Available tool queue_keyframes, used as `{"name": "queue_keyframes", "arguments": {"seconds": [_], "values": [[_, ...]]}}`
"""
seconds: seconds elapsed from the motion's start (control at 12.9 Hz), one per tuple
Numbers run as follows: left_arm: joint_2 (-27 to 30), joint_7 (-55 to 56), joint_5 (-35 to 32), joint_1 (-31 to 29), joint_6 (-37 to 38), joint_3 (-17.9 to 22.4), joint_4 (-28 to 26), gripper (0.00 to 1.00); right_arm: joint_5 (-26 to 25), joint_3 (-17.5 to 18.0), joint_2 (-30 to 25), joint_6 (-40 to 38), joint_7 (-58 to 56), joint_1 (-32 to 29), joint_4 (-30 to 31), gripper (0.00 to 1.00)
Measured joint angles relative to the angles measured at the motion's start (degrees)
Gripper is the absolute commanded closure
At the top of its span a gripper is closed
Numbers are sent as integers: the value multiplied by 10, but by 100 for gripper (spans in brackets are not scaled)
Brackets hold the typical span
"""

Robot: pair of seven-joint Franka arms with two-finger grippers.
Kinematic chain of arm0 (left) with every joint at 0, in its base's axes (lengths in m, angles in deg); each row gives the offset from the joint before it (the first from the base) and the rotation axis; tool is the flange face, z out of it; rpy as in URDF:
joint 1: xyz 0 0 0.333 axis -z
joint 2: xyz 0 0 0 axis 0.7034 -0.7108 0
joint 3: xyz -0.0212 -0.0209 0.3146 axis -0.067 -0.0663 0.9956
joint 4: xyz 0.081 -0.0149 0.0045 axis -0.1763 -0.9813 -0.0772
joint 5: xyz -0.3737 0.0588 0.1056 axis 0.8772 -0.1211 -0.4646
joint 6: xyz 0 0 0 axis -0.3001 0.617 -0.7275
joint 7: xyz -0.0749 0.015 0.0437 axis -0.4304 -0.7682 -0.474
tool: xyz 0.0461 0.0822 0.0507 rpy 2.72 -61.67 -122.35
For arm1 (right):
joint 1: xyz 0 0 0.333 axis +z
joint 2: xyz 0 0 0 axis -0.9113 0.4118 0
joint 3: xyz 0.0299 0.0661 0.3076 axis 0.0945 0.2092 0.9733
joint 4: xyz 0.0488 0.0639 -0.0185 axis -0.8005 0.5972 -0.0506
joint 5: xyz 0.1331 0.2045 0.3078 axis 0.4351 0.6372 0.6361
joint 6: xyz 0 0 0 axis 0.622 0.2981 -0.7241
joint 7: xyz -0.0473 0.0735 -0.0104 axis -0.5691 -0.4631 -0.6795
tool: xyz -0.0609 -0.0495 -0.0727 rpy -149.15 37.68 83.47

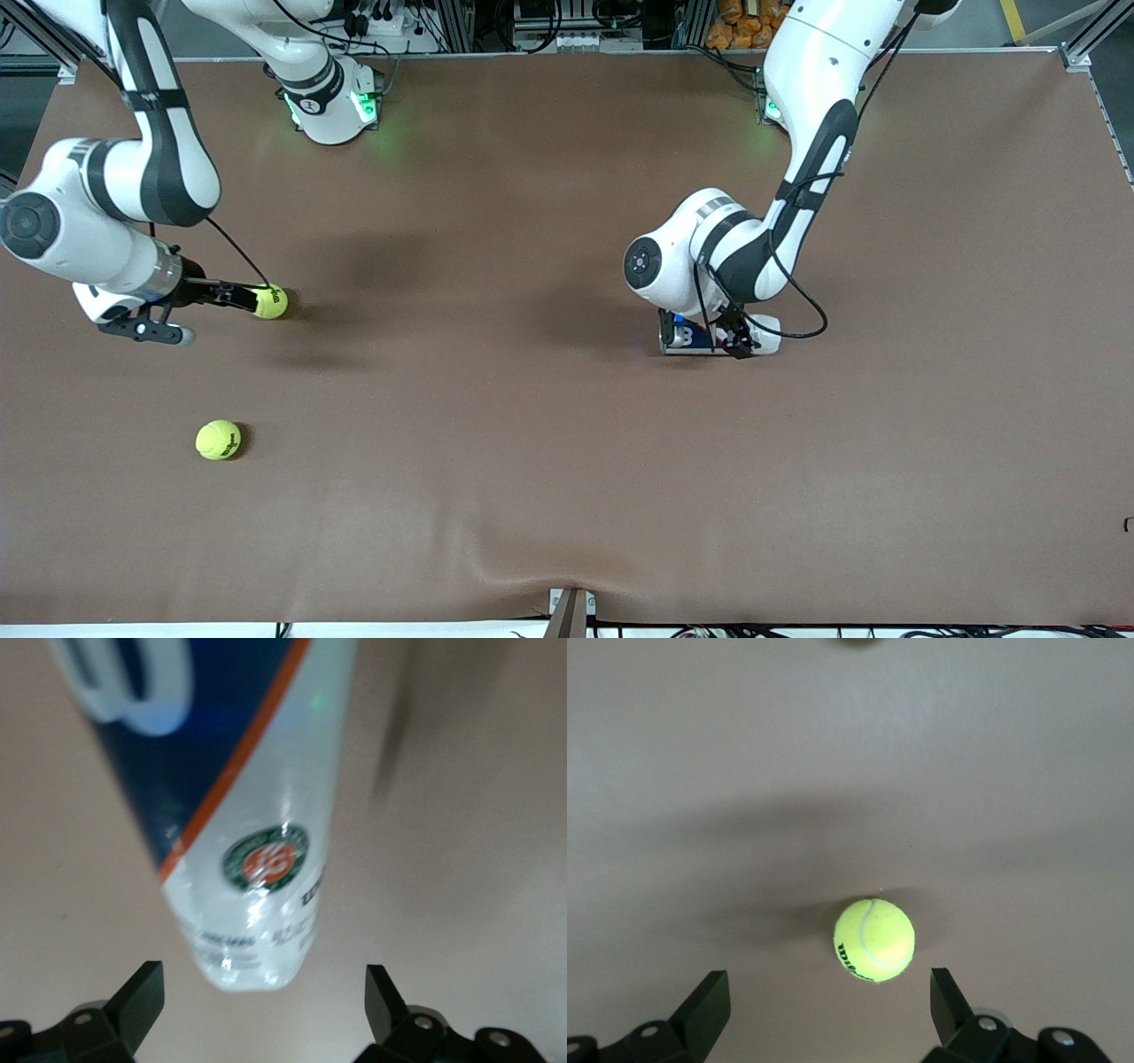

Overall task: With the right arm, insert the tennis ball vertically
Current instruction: 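Stand the can upright with the left gripper while the right gripper grasps the ball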

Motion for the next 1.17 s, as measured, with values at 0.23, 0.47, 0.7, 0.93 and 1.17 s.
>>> {"name": "queue_keyframes", "arguments": {"seconds": [0.23, 0.47, 0.7, 0.93, 1.17], "values": [[-1, 1, 0, 0, -6, 0, -7, 0, 0, -1, 17, 15, 0, -11, 14, 0], [-1, 8, 0, -1, -15, 0, -8, 0, 0, -1, 32, 66, 0, -12, 37, 0], [-2, 12, 0, -17, -38, 1, -9, 0, 0, -1, 48, 147, 0, -13, 83, 0], [-10, 18, 0, -24, -47, 0, -11, 0, 0, -1, 61, 163, 0, -14, 100, 0], [-17, 19, 0, -23, -54, 0, -11, 6, 0, -2, 75, 164, 0, -14, 101, 0]]}}
